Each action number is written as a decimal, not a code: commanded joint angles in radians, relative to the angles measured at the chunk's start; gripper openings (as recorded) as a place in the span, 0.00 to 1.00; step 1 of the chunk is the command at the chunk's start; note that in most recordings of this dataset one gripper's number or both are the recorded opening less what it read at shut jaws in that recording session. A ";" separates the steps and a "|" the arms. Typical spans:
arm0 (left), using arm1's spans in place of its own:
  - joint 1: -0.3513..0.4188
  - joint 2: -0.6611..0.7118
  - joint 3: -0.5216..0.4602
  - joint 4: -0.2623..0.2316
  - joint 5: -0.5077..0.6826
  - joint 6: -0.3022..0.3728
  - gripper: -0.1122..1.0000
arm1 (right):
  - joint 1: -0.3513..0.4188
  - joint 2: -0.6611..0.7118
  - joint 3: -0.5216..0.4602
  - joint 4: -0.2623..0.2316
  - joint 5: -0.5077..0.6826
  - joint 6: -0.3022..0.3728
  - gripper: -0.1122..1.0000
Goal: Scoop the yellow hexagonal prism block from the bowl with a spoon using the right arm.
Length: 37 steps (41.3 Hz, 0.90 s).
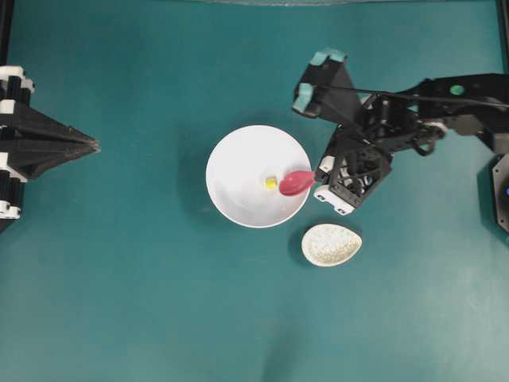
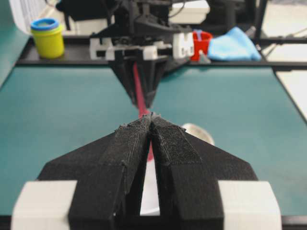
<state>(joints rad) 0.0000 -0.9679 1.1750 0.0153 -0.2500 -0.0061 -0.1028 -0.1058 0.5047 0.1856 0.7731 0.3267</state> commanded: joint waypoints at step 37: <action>0.000 0.003 -0.026 0.003 -0.006 -0.002 0.16 | -0.035 0.112 -0.189 -0.002 0.189 0.005 0.32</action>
<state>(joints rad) 0.0000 -0.9679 1.1766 0.0169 -0.2500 -0.0061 -0.1350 0.0153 0.3405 0.1856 0.9649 0.3313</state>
